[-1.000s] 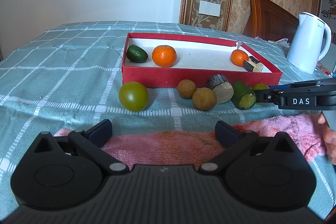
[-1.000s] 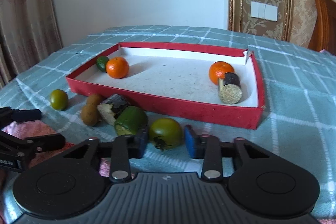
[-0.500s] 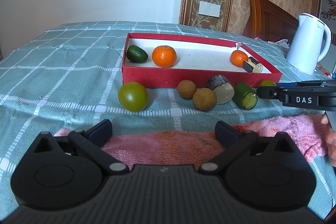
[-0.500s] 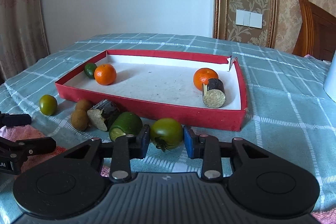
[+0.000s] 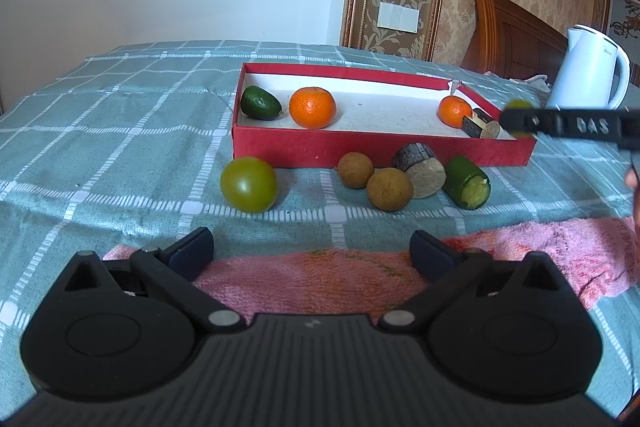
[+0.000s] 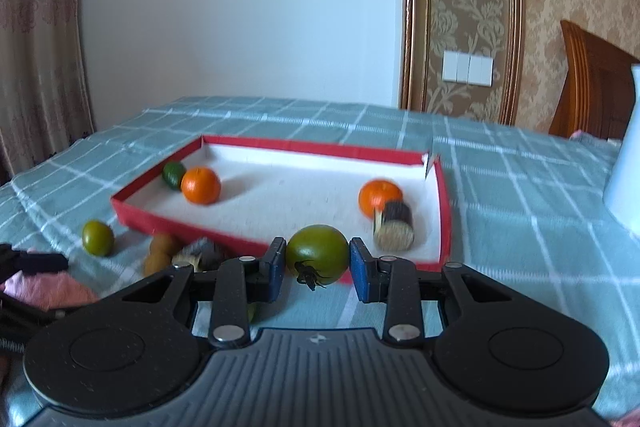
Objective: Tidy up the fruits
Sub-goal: 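Carry the green tomato into the box and open the right tool, then withdraw the right tool from the box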
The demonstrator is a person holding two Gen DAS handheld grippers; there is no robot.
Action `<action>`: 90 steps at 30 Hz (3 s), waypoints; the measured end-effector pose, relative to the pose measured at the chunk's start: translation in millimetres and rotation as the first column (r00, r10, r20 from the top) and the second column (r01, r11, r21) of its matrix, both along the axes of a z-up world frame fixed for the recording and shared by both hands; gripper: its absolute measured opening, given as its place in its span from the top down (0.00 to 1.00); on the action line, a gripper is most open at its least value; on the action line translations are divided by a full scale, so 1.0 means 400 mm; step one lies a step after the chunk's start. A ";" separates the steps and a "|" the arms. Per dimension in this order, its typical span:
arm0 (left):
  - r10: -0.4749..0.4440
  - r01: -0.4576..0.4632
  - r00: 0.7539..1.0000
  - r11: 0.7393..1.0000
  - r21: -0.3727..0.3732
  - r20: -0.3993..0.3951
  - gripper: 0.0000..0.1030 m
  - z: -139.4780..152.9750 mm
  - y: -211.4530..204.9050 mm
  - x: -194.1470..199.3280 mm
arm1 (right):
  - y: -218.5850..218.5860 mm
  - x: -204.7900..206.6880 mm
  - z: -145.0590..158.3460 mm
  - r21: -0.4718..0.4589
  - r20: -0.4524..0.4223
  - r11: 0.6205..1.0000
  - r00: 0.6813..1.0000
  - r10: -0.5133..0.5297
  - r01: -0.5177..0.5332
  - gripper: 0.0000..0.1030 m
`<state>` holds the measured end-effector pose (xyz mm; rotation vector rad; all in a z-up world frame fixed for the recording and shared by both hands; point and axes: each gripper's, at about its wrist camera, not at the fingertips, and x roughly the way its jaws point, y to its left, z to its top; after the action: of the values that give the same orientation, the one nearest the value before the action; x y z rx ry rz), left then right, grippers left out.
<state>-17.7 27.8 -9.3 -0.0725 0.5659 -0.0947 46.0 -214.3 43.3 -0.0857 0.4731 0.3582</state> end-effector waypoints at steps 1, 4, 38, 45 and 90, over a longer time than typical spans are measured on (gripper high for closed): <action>0.000 0.000 1.000 1.000 0.000 0.000 0.00 0.000 -0.001 0.000 | 0.005 0.010 0.004 -0.007 0.006 1.000 1.000 -0.002 0.002 0.68; 0.000 0.000 1.000 1.000 0.000 0.001 0.00 -0.002 0.001 0.000 | 0.019 0.046 0.012 -0.023 0.013 1.000 1.000 -0.006 0.007 0.68; 0.000 0.000 1.000 1.000 -0.015 0.007 0.00 -0.004 0.002 -0.001 | 0.139 0.320 -0.091 -0.111 -0.146 0.991 0.985 -0.086 0.070 0.67; 0.000 0.000 1.000 1.000 -0.007 0.004 0.00 -0.006 0.002 0.001 | 0.131 0.303 -0.090 -0.088 -0.162 0.995 0.985 -0.053 0.039 0.46; 0.121 -0.121 0.992 0.993 0.020 -0.020 0.00 0.039 0.038 0.065 | -0.071 0.044 -0.109 -0.028 -0.177 0.991 0.975 -0.135 0.132 0.16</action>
<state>8.4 42.9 6.3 -0.0891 0.5818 0.0293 63.5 -242.6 -0.4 -0.0366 0.6564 0.2309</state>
